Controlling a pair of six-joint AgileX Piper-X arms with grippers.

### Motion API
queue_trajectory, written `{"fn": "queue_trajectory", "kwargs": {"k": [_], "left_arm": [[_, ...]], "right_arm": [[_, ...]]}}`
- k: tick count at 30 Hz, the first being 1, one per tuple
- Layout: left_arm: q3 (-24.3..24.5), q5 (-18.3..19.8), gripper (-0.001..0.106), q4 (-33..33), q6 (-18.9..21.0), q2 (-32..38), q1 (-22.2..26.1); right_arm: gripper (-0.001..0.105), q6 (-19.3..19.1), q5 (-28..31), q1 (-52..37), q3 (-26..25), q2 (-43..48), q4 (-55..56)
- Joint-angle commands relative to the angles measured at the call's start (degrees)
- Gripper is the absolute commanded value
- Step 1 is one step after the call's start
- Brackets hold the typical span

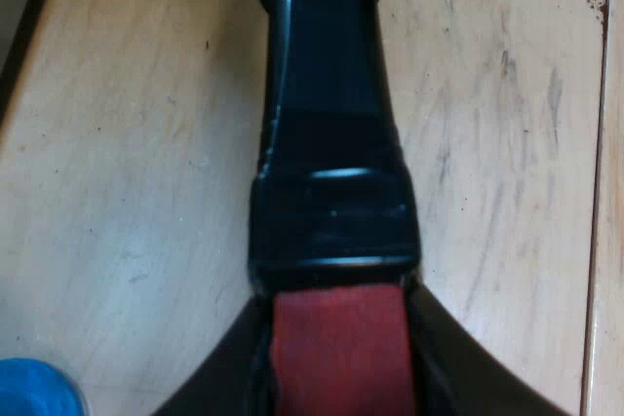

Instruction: Put the handle in the coffee machine

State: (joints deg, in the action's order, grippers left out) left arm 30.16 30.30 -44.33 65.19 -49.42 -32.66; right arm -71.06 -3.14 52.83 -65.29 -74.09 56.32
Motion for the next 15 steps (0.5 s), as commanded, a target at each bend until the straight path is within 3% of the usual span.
{"fn": "queue_trajectory", "kwargs": {"k": [1, 4, 8, 9, 15], "left_arm": [[0.07, 1.29, 0.0, 0.47, -1.18, 0.15, -0.1], [0.07, 1.29, 0.0, 0.47, -1.18, 0.15, -0.1], [0.07, 1.29, 0.0, 0.47, -1.18, 0.15, -0.1], [0.07, 1.29, 0.0, 0.47, -1.18, 0.15, -0.1], [0.07, 1.72, 0.0, 0.47, -1.18, 0.15, -0.1]], "right_arm": [[0.003, -1.46, -0.56, 0.0, -0.72, 1.03, -0.78], [0.039, -1.46, -0.56, 0.0, -0.72, 1.03, -0.78], [0.063, -1.46, -0.56, 0.0, -0.72, 1.03, -0.78], [0.083, -2.99, -0.56, 0.0, -0.72, 1.03, -0.78], [0.087, -4.37, -0.56, 0.0, -0.72, 1.03, -0.78]]}}
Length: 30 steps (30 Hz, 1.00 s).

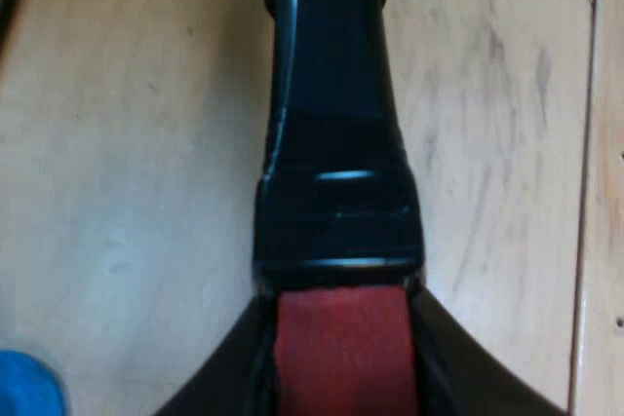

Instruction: Put the handle in the coffee machine

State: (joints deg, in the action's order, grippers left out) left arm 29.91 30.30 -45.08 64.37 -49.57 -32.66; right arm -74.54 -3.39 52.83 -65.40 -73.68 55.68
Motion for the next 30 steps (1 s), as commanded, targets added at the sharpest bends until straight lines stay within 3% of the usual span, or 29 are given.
{"fn": "queue_trajectory", "kwargs": {"k": [1, 11, 16, 18, 24, 30], "left_arm": [[0.33, 1.72, 0.0, 1.22, -0.36, 0.3, -0.1], [0.33, 2.8, 0.0, 1.22, 0.15, 4.16, 0.22], [0.33, 2.93, 0.0, 1.22, 2.04, 7.22, 0.22], [0.33, 2.93, 0.0, 1.22, 4.84, 8.25, 0.22], [0.33, 2.93, 0.0, -0.45, 4.85, 8.74, 0.22], [0.33, 2.93, 0.0, -0.68, 3.91, 8.74, 4.79]], "right_arm": [[0.087, -0.89, -0.31, 0.0, -0.61, 0.62, -0.15], [0.087, -1.49, 0.64, 0.0, -0.61, 1.13, -0.15], [0.087, -1.98, 5.99, 0.0, -0.61, 4.41, -0.15], [0.087, -1.98, 6.55, 0.0, -0.61, 5.55, -0.15], [0.087, -1.98, 9.51, 1.69, -0.61, 10.64, -0.15], [0.087, -0.5, 12.44, 5.51, -0.61, 13.14, -0.15]]}}
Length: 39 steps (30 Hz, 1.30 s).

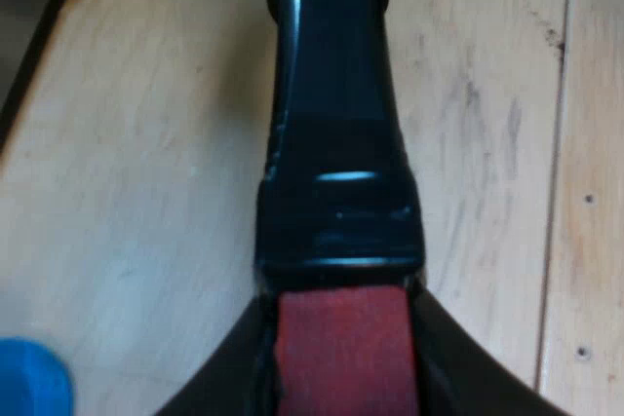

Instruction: Put the handle in the coffee machine

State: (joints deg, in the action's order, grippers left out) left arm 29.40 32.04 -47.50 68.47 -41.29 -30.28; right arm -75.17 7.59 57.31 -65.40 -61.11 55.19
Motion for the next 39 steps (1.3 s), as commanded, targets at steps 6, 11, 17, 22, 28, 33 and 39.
{"fn": "queue_trajectory", "kwargs": {"k": [6, 11, 17, 22, 28, 33, 39], "left_arm": [[0.84, 4.76, 0.0, 1.35, -0.45, 0.46, 11.74], [0.84, 5.22, 0.0, -0.79, -4.35, 0.46, 15.01], [0.84, 7.19, 0.0, -1.47, -3.88, 0.46, 16.3], [0.84, 7.57, 0.0, -1.47, -3.84, 0.46, 20.98], [0.84, 8.59, 0.0, -1.47, -4.6, 0.46, 26.29], [0.84, 8.82, 0.0, -1.47, -7.51, 0.46, 29.1], [0.84, 12.26, 0.0, -1.47, -9.78, 0.31, 33.63]], "right_arm": [[0.087, 0.88, 8.67, 6.28, -0.61, 0.6, -0.17], [0.087, 2.82, 17.6, 11.5, -0.61, 0.6, -4.1], [0.087, 3.43, 26.02, 15.38, -0.61, 0.19, -8.23], [0.087, 3.43, 30.33, 18.49, -0.51, -1.84, -11.11], [0.087, 3.43, 31.29, 19.64, -0.51, -5.91, -16.37], [0.087, 3.28, 32.71, 19.64, -0.51, -10.32, -23.26], [0.087, 1.61, 39.28, 21.12, -0.51, -15.18, -29.57]]}}
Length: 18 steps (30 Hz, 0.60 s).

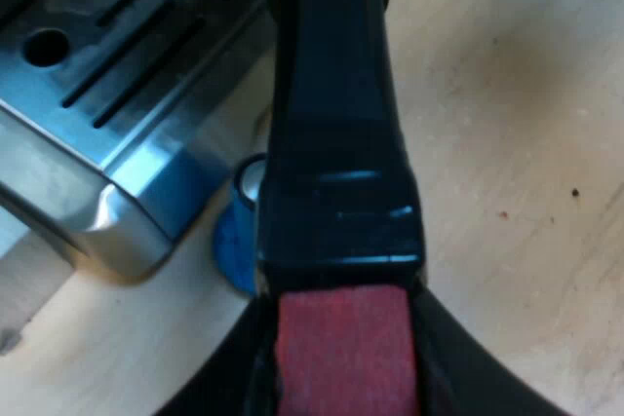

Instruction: Put the handle in the coffee machine

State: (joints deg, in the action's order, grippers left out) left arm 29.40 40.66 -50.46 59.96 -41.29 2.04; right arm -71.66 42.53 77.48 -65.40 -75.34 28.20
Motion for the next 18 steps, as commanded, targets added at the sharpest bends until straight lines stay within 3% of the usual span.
{"fn": "queue_trajectory", "kwargs": {"k": [1, 11, 18], "left_arm": [[0.84, 3.63, 0.0, 1.49, -1.62, 0.32, 1.43], [0.84, 5.6, 0.0, 1.91, -6.56, -1.97, 4.83], [0.84, 6.48, 0.0, 4.2, -6.69, -7.18, 4.83]], "right_arm": [[0.087, -2.16, 5.67, 1.25, -0.51, -1.37, -2.93], [0.087, -3.22, 11.38, 3.36, -0.06, -6.55, -10.06], [0.087, -4.76, 16.53, 3.36, -0.06, -9.96, -16.64]]}}
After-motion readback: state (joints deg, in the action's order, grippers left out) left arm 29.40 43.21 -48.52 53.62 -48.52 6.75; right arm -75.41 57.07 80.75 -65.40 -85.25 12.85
